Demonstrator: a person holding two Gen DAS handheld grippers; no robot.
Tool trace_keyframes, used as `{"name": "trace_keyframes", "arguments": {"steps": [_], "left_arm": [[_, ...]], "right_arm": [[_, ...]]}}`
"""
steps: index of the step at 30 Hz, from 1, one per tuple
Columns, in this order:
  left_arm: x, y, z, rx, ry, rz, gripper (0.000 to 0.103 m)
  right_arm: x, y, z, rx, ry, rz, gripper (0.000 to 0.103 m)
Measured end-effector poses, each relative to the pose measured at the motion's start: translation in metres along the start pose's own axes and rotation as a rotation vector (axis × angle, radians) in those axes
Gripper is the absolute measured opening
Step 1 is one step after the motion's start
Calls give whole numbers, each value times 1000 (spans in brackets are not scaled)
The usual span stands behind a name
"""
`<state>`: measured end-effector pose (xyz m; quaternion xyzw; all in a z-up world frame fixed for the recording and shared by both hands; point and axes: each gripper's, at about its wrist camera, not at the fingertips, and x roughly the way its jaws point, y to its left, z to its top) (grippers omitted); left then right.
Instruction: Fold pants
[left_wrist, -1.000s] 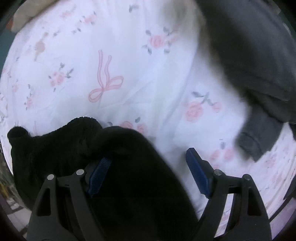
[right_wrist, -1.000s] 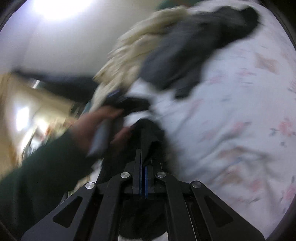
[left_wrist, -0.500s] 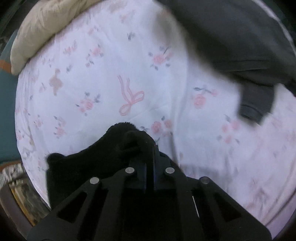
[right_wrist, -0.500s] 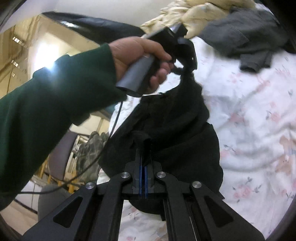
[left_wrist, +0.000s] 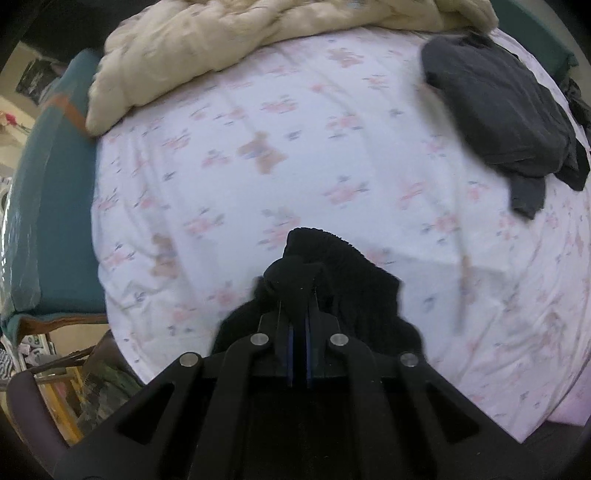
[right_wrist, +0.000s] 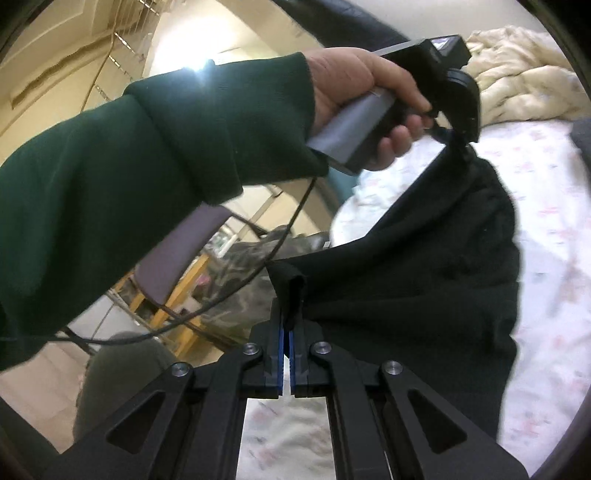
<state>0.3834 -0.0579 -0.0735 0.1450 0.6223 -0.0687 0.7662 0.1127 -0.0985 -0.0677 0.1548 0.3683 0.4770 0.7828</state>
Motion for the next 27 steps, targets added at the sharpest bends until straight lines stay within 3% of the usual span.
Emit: {"name": "trace_keyframes", "arguments": {"steps": [8, 13, 18, 19, 20, 21, 22, 24, 27], "left_arm": [[51, 36, -13, 71, -56, 47, 3], [69, 33, 0, 98, -150, -54, 3], [88, 29, -3, 185, -79, -42, 8], [87, 36, -5, 183, -64, -51, 12], [83, 48, -9, 165, -54, -66, 34], [78, 61, -14, 135, -46, -88, 63], [69, 75, -21, 102, -51, -118, 71], [44, 103, -40, 66, -94, -183, 72], [11, 140, -78, -6, -163, -199, 77]], "right_arm": [[112, 23, 9, -119, 160, -25, 1], [147, 8, 7, -104, 229, -31, 0], [175, -7, 5, -8, 237, -20, 0], [178, -9, 4, 1, 236, -16, 0], [182, -13, 5, 11, 235, -11, 0], [186, -15, 5, 19, 234, -4, 0], [190, -16, 5, 26, 234, 3, 0], [201, -13, 6, 24, 234, 10, 0], [227, -7, 6, 21, 268, 9, 5]]}}
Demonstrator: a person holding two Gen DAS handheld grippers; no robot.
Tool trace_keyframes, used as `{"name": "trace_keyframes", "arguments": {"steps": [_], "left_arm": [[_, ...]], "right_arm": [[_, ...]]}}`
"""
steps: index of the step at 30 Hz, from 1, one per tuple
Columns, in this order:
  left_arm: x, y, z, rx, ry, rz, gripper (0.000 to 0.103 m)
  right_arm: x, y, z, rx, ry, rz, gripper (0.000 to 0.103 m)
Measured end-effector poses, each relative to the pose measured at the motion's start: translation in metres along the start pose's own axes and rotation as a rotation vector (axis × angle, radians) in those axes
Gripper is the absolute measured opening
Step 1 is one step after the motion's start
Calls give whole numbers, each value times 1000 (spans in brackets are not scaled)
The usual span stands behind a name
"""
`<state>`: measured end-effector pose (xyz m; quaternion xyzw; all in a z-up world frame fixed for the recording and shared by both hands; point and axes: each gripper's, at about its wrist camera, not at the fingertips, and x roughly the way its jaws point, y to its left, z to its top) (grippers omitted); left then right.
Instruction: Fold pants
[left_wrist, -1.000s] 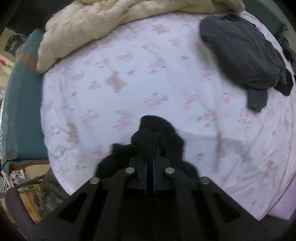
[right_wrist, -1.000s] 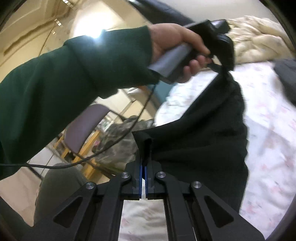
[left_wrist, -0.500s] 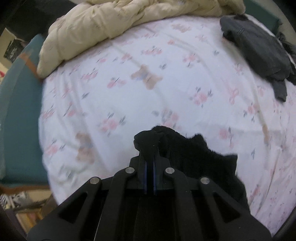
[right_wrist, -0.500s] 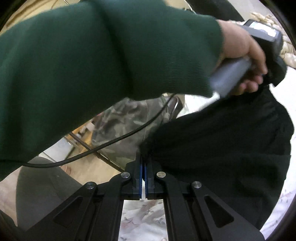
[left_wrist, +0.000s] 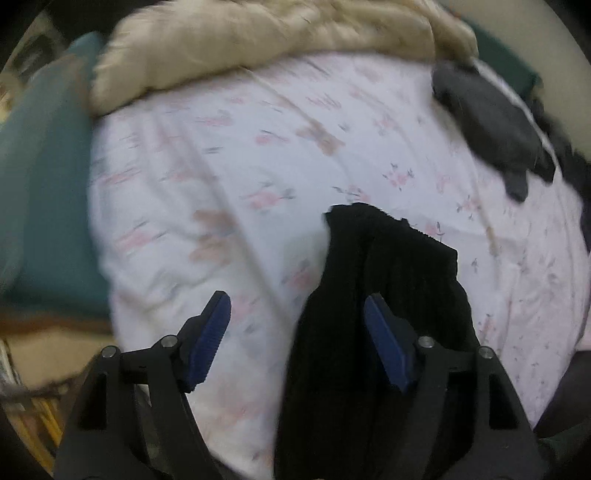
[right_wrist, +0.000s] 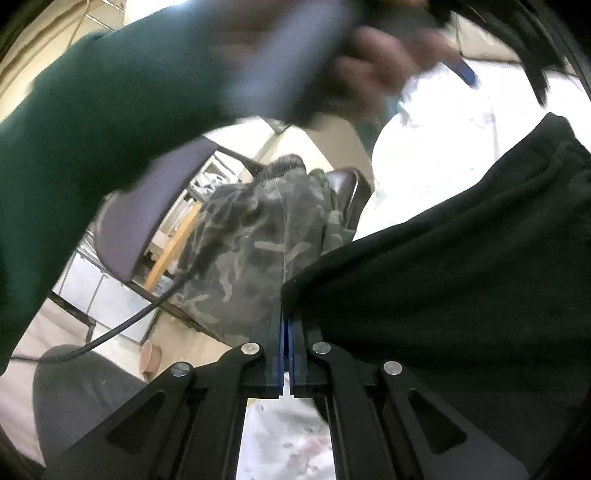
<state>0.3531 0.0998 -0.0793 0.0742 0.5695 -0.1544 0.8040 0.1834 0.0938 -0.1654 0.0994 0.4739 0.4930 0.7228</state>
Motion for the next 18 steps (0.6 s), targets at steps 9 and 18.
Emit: {"name": "trace_keyframes", "arguments": {"steps": [9, 18], "left_arm": [[-26, 59, -119, -322, 2, -115, 80], [27, 39, -193, -361, 174, -165, 77]], "right_arm": [[-4, 24, -21, 4, 116, -12, 78], [-146, -40, -78, 240, -31, -175, 78]]}}
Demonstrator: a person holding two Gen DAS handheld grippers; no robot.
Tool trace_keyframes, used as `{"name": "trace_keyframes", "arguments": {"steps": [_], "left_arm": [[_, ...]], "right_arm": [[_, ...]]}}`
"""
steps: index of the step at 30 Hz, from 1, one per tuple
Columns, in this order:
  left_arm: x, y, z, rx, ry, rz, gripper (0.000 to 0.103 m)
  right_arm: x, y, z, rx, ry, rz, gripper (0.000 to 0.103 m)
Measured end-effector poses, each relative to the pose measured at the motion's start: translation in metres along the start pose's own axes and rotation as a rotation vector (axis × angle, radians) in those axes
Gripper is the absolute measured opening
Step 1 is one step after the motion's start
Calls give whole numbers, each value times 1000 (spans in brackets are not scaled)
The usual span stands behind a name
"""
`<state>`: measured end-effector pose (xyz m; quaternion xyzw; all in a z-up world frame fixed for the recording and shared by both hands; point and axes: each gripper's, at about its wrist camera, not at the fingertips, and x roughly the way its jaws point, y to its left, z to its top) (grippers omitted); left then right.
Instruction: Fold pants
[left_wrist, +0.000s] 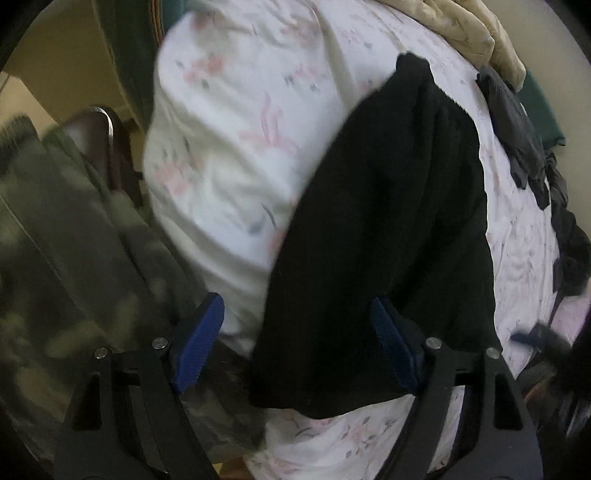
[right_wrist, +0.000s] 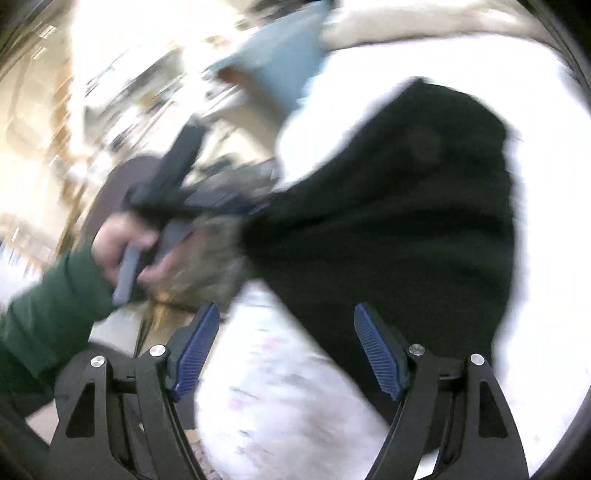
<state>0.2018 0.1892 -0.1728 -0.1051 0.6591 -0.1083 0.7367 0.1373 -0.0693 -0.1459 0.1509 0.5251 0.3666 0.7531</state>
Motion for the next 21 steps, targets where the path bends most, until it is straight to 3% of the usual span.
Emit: {"name": "trace_keyframes", "arguments": {"steps": [1, 3, 5, 8, 10, 13, 14, 15, 16, 17, 21], "left_arm": [[5, -2, -4, 15, 0, 1, 76], [16, -10, -10, 58, 33, 36, 44], [19, -18, -14, 101, 43, 94, 30], [9, -24, -17, 118, 17, 123, 5], [-1, -29, -23, 119, -20, 108, 3], [-9, -50, -37, 193, -41, 140, 1], [-13, -56, -40, 208, -52, 145, 1], [-16, -60, -42, 210, -63, 152, 1], [-23, -64, -44, 198, -83, 165, 1], [-29, -66, -43, 178, -101, 166, 1], [-64, -71, -54, 74, -185, 124, 0]], "right_arm": [[-11, -24, -5, 70, -20, -39, 78], [-20, -57, -12, 192, -48, -81, 78], [-24, -93, -25, 350, -73, -112, 78], [-19, -129, -47, 559, -73, -65, 78], [-6, -138, -58, 621, -70, -27, 79], [8, -131, -60, 598, -73, 6, 78], [10, -126, -57, 569, -65, 10, 74], [15, -119, -54, 534, -47, 9, 41], [22, -115, -49, 521, -25, 11, 16], [20, -111, -47, 512, -10, 2, 4], [-25, -78, -35, 450, -116, 54, 4]]}}
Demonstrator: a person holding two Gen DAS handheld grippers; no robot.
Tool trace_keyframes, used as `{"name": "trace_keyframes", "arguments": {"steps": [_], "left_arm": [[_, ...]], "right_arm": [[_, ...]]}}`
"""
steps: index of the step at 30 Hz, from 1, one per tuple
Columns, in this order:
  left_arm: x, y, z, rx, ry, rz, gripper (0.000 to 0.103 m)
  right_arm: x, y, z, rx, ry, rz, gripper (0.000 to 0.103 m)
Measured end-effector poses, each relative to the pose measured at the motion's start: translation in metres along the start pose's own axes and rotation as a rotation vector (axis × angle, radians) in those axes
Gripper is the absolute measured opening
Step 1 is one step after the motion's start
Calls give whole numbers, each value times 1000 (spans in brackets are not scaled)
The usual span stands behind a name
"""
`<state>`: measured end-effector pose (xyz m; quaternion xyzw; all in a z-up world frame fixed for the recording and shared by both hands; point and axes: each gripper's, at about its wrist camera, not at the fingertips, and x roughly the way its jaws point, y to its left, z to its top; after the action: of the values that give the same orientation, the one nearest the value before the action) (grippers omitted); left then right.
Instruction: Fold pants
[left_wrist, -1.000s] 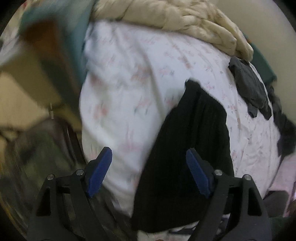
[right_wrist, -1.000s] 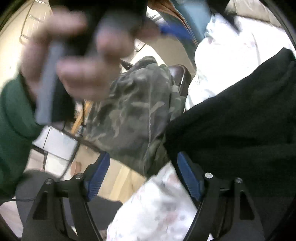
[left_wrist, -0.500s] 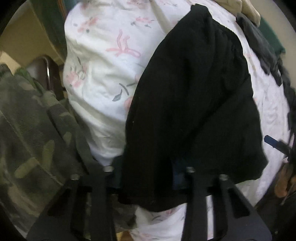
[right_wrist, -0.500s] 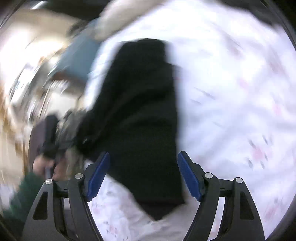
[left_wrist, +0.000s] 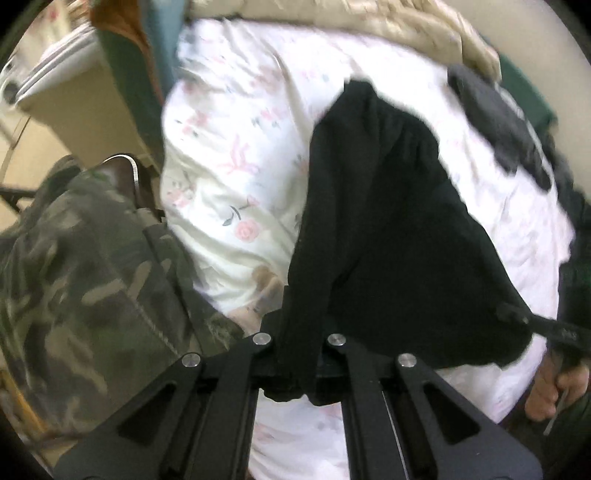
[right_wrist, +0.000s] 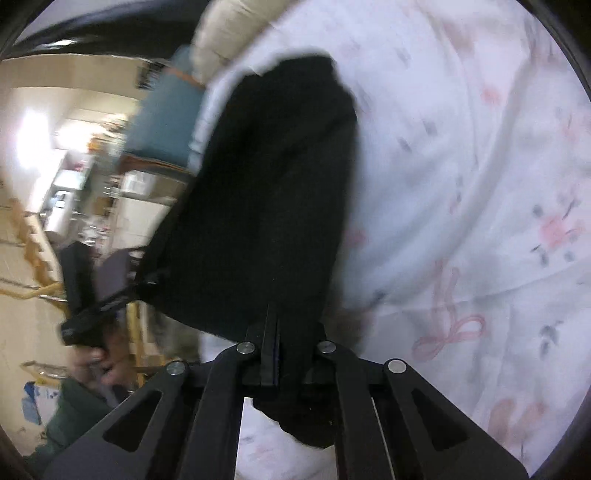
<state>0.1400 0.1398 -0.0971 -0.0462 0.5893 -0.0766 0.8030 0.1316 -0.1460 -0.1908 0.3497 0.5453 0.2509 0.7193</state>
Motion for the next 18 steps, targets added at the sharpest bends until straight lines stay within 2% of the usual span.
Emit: {"name": "trace_keyframes", "arguments": {"steps": [4, 7, 10, 14, 18], "left_arm": [[-50, -15, -24, -53, -84, -82, 0], [-95, -26, -43, -126, -141, -176, 0], [-135, -34, -52, -160, -204, -241, 0], [-177, -52, -35, -192, -290, -304, 1], [-192, -73, 4, -169, -379, -269, 1]], "right_arm": [[-65, 43, -4, -75, -65, 68, 4], [-116, 69, -10, -113, -118, 121, 4], [-167, 90, -15, -127, -182, 181, 4], [-216, 116, 2, -135, -257, 189, 4], [-234, 125, 45, -147, -280, 137, 4]]}}
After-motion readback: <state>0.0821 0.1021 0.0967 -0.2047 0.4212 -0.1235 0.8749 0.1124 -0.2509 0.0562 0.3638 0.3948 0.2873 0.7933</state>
